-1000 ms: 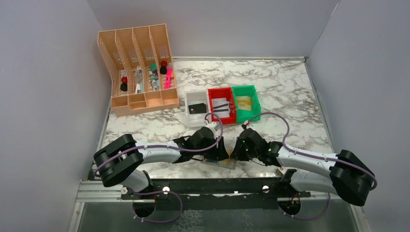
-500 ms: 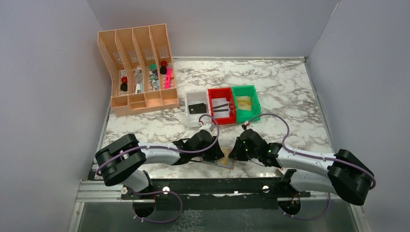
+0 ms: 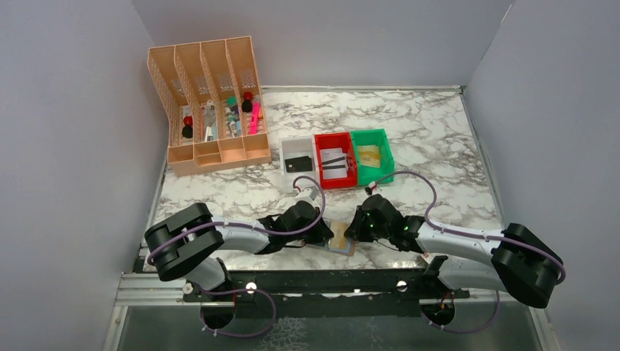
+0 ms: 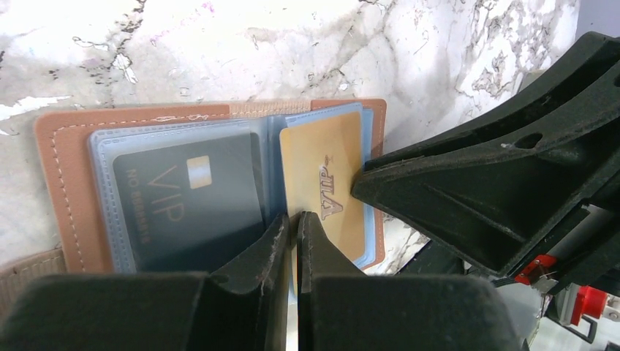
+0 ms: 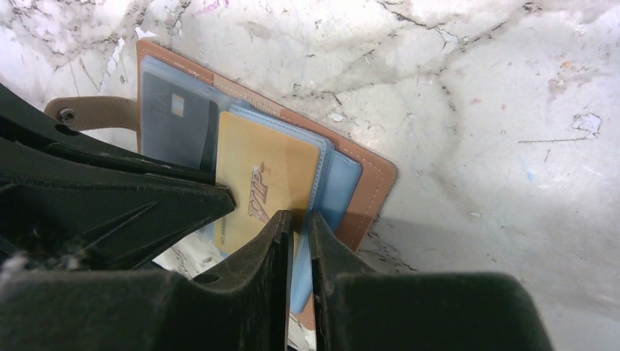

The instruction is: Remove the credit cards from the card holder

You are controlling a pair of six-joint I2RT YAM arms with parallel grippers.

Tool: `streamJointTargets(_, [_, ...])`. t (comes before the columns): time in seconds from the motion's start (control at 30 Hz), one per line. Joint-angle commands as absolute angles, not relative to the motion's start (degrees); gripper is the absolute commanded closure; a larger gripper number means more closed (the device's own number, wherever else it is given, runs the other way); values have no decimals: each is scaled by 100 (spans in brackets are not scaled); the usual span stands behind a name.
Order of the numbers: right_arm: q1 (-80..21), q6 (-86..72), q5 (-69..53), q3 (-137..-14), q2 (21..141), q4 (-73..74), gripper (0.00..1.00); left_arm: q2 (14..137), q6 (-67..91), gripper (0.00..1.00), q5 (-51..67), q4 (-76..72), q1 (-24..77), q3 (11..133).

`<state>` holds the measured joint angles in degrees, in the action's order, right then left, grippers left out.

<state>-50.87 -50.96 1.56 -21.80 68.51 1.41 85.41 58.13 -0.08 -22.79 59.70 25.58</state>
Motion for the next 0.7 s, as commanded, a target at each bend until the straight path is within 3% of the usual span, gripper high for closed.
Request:
streamJointTargets(0.0, [-5115,-5072,96,-1894,7331,661,82,8482,5845,94,12,-2232,6072,2402])
streamJointTargets(0.67, [-5115,-5274,255,-1915,7542,765,87,7928,5669,100,250,-2489,5912,2042])
